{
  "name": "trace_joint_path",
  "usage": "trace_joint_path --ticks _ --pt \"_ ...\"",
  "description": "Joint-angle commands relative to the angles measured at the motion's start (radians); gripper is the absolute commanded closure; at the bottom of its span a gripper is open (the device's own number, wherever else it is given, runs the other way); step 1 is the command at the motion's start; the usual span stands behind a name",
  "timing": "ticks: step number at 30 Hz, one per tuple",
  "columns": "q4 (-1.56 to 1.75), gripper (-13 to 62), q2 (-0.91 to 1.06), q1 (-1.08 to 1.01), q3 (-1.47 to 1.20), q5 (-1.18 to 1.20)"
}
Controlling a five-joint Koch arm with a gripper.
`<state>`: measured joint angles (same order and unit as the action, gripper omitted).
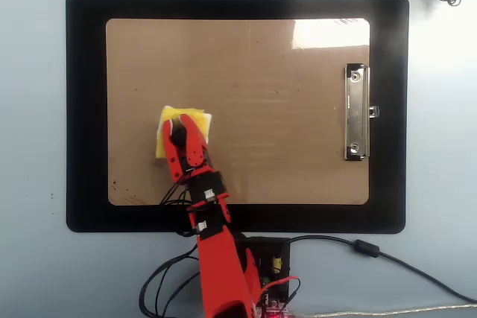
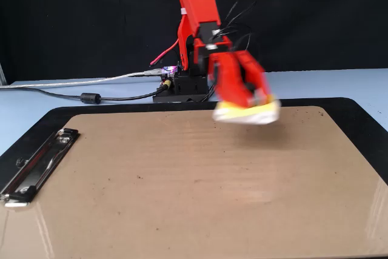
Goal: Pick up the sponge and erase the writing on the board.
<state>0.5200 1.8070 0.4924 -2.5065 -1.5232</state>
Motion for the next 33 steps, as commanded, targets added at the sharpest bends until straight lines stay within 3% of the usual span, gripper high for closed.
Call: trace_joint_path --ticks 1,5,9,14,16,18,19,23,25,29,33 --pt "0.031 57.3 0.006 0.179 0.057 -0.012" --pt "0.032 57.4 -0.044 0.417 0.095 -0.011" --pt "0.035 57.3 -0.064 0.459 0.087 -0.008" --pt "0.072 56.9 -0.256 0.54 0.146 -0.012" --pt "0.098 48.9 -0.298 0.558 0.143 -0.011" --pt "0.098 25.8 -0.296 0.568 0.14 -0.011" --pt "0.098 18.0 -0.284 0.569 0.138 -0.011" --pt "0.012 16.3 -0.094 0.557 0.117 -0.011" --pt "-0.181 16.3 0.063 0.535 0.123 -0.011" --pt "-0.996 16.3 0.403 0.368 0.347 -0.008" --pt "-1.641 16.1 0.414 0.069 0.606 0.097"
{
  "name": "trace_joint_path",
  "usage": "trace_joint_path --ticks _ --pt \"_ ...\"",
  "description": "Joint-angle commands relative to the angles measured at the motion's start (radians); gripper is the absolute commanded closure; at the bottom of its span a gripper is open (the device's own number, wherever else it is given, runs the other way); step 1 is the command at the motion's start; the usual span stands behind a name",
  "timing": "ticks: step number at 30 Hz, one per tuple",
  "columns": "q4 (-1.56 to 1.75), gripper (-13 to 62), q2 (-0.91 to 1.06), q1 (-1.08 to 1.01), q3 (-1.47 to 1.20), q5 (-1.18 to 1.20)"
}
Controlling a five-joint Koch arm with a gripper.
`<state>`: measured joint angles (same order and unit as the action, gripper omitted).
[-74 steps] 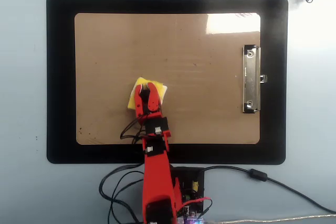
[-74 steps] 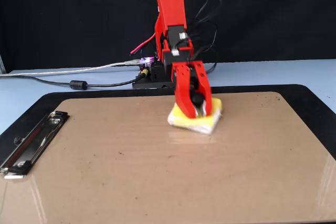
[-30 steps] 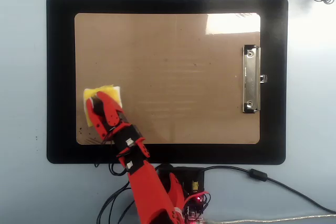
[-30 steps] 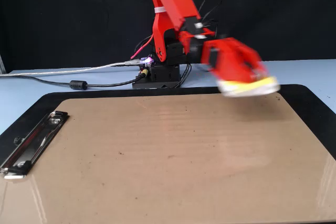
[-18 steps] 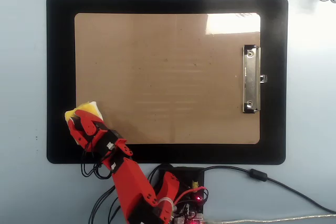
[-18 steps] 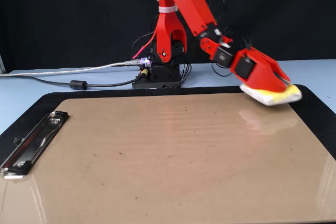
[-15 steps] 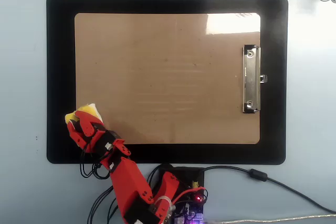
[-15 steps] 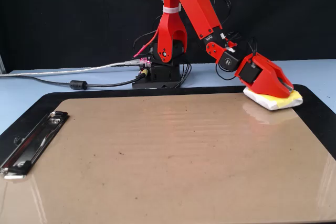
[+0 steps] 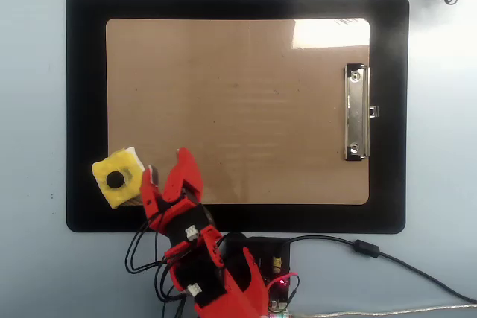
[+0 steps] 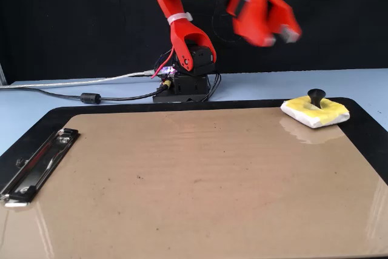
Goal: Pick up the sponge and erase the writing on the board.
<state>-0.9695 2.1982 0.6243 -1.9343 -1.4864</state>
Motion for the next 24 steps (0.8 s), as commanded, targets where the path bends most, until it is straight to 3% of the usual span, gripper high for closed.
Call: trace_joint_path --ticks 1,5,10,16,24 --pt "-0.189 16.1 0.021 -0.129 0.034 0.097" --pt "-0.206 16.0 0.041 -0.365 -0.095 0.212" --pt "-0.259 16.0 0.147 -0.497 -0.388 0.13" --pt "-0.468 15.1 0.15 -0.505 -0.505 -0.19" --pt "-0.526 15.1 0.149 -0.505 -0.525 -0.209"
